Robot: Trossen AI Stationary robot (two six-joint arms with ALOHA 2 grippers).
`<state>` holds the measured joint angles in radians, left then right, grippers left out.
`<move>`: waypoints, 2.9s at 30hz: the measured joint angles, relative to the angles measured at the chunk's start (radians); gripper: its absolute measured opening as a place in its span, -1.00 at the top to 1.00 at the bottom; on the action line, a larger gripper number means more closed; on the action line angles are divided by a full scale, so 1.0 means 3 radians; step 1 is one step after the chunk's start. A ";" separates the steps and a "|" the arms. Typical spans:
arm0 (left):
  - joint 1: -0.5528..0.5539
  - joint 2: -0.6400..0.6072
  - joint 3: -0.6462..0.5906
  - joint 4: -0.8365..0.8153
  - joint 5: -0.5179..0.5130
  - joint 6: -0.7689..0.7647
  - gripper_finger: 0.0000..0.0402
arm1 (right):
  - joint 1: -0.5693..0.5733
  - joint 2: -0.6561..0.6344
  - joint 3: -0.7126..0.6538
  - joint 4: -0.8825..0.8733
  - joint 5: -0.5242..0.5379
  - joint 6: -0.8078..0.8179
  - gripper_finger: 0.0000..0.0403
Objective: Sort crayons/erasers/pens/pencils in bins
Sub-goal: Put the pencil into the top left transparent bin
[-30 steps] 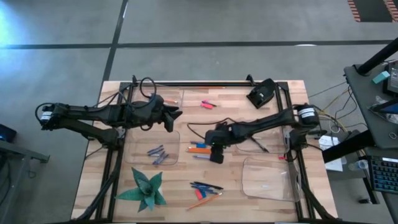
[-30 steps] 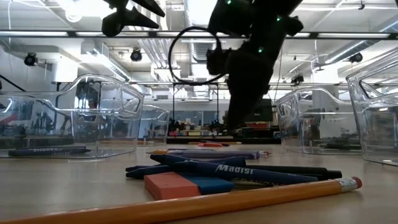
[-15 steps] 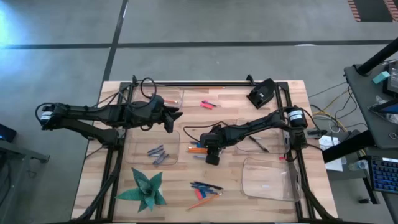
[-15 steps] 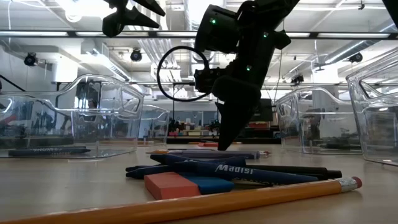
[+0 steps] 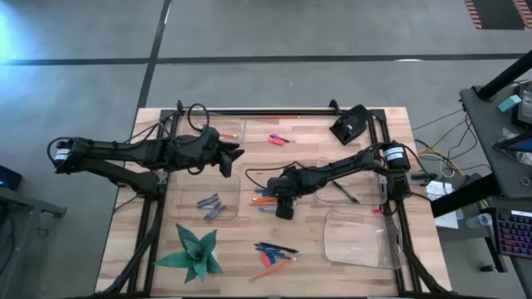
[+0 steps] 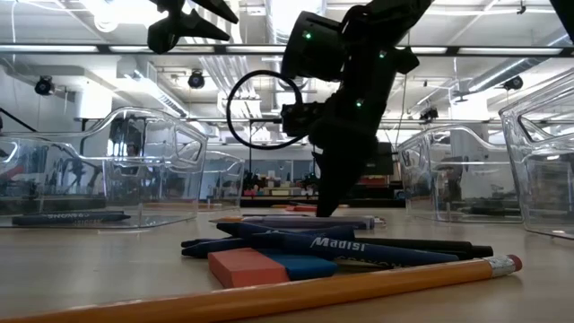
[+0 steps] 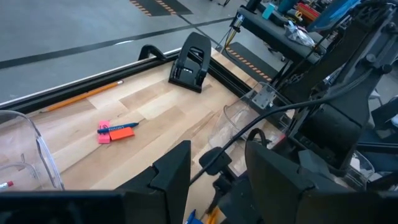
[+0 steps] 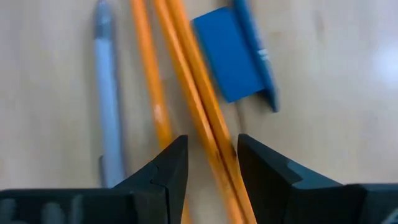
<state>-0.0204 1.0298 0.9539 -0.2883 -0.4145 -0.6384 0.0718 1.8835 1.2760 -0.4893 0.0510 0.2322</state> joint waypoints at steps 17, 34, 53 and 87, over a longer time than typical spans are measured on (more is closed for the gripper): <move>0.0000 0.0000 -0.0030 -0.0002 0.0000 -0.0001 0.30 | 0.0006 0.0000 0.0000 -0.0009 -0.0082 -0.0210 0.39; 0.0001 0.0000 -0.0041 -0.0004 -0.0001 -0.0001 0.30 | -0.0063 -0.0011 0.0124 -0.0144 -0.0078 -0.0191 0.43; 0.0001 0.0000 -0.0045 -0.0002 -0.0003 -0.0009 0.30 | -0.0086 0.0011 -0.0059 -0.0036 -0.0002 -0.0231 0.60; 0.0000 0.0000 0.0001 0.0003 -0.0004 -0.0028 0.30 | -0.0486 -0.0490 0.0410 -0.0189 -0.0083 -0.1084 0.95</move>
<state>-0.0204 1.0298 0.9541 -0.2873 -0.4157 -0.6468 -0.0742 1.7365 1.3990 -0.5459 0.0259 -0.0931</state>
